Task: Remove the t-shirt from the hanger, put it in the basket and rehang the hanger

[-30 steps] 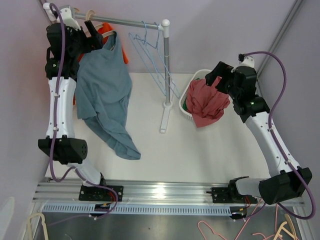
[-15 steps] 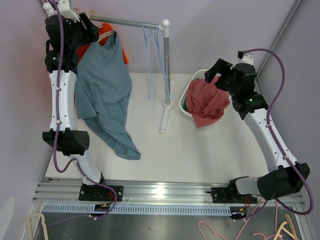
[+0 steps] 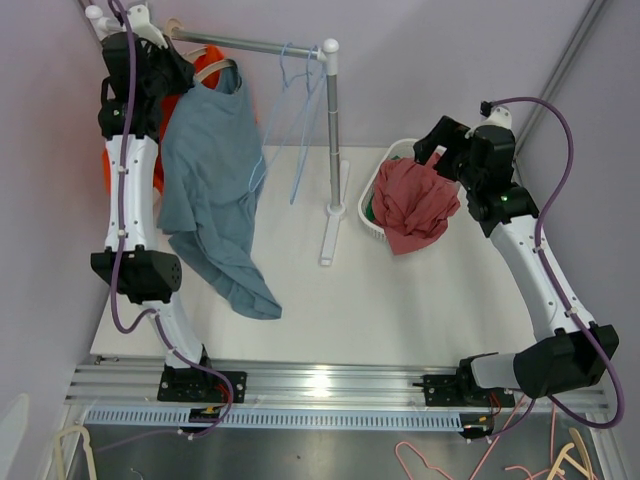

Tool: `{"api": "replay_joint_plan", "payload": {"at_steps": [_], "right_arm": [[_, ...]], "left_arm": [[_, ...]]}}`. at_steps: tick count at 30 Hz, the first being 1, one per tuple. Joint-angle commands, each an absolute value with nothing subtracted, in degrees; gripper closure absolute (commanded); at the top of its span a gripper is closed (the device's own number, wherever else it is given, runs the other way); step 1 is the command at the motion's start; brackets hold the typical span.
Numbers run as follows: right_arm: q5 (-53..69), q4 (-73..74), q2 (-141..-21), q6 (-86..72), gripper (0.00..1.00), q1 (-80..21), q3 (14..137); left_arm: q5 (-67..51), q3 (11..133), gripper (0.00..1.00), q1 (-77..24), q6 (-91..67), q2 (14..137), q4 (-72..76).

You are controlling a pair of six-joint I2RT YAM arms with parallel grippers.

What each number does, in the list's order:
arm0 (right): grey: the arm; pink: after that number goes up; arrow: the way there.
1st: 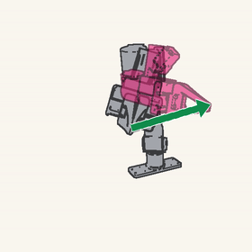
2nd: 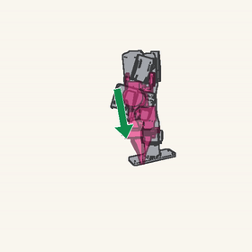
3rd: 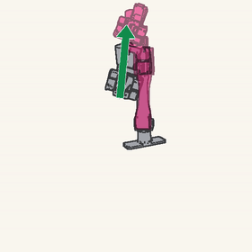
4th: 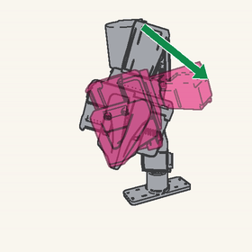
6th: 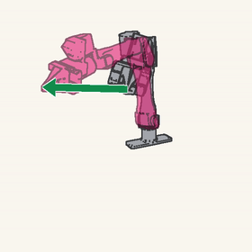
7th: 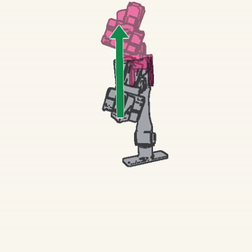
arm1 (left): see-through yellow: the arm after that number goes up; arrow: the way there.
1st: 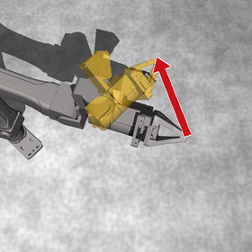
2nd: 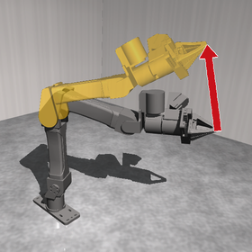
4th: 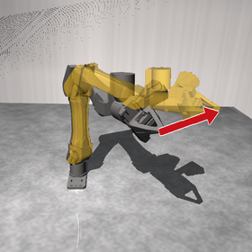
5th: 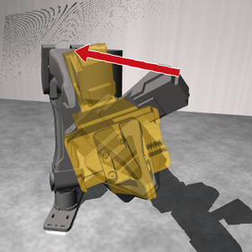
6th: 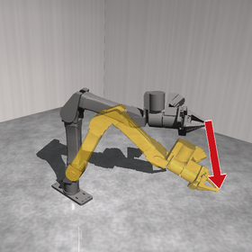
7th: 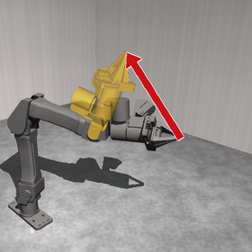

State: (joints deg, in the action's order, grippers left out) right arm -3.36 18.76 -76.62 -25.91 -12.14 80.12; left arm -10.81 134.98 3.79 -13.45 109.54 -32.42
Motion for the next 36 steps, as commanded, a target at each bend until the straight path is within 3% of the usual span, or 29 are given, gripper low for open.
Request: {"api": "replay_joint_plan", "payload": {"at_steps": [1, 13, 18, 28, 36], "right_arm": [[-2.3, 16.8, -76.0, -25.8, 0.01, -11.8, 81.3], [3.9, 15.4, -74.9, -24.2, 0.01, -12.0, 80.6], [8.4, 10.8, -75.3, -11.2, 0.01, -23.5, 81.2], [26.4, 3.6, -76.2, -1.7, 0.01, -45.2, 82.0], [25.8, -9.1, -80.2, -1.2, 0.01, -59.7, 79.5]], "left_arm": [[-12.3, 139.8, 0.99, 4.2, -14.1, 109.3, -31.3], [-6.3, 134.3, 0.99, 2.8, -15.6, 97.0, -27.9], [-0.6, 120.8, 0.99, 1.1, -22.2, 88.9, -23.5], [13.5, 110.8, 0.99, -7.4, -23.8, 78.2, -24.7], [24.8, 101.5, 0.99, -12.7, -28.6, 72.1, -30.8]]}}
